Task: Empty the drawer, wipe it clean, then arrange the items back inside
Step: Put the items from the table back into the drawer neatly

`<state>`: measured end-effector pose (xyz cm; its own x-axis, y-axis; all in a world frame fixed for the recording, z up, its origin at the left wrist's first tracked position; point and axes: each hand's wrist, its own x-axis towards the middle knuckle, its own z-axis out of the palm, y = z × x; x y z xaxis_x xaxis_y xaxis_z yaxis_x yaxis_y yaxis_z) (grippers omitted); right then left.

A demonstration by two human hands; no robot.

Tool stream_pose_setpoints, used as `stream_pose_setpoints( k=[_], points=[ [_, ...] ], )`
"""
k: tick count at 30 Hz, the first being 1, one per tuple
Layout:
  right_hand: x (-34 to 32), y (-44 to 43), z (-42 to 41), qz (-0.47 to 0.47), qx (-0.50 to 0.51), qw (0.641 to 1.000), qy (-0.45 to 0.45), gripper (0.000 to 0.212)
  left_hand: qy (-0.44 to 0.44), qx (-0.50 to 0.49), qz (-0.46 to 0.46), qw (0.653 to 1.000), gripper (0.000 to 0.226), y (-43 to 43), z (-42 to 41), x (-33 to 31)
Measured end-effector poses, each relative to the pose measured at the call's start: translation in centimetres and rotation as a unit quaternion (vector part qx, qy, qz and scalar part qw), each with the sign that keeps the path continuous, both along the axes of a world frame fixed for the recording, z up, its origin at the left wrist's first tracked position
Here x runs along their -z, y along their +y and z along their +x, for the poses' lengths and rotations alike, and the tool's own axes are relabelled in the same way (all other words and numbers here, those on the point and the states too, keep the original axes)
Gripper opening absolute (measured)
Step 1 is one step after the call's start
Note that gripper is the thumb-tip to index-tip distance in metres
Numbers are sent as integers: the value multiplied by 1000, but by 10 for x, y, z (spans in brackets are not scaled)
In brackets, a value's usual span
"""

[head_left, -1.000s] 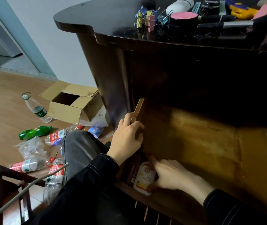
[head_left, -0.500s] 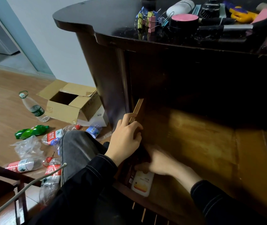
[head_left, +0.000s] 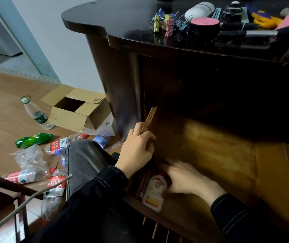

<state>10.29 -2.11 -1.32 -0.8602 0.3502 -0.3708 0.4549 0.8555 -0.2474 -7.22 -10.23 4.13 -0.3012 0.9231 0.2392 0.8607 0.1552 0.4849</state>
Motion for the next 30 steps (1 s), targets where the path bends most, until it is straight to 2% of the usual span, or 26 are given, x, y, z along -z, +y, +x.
stream_pose_setpoints(
  k=[5,12,17,20,23,26,30],
  points=[
    [-3,-2,0,-14,3,1000,-7,89,3,1,-4,1000,19,-1,0,-1],
    [-5,-1,-1,-41,25,999,-9,96,6,-2,-8,1000,20,0,1,-1],
    [-13,8,3,-143,138,979,51,82,11,-3,4,1000,21,0,1,-1],
    [-27,12,16,-88,186,973,103,63,25,-9,23,999,24,-1,4,-5],
    [-63,10,30,-26,210,957,197,43,21,-7,66,998,24,-2,8,-17],
    [-121,9,42,55,189,934,297,31,-10,0,143,990,22,2,14,-46],
    [-214,7,50,141,134,884,425,21,-30,30,270,962,22,10,23,-111]
  ],
)
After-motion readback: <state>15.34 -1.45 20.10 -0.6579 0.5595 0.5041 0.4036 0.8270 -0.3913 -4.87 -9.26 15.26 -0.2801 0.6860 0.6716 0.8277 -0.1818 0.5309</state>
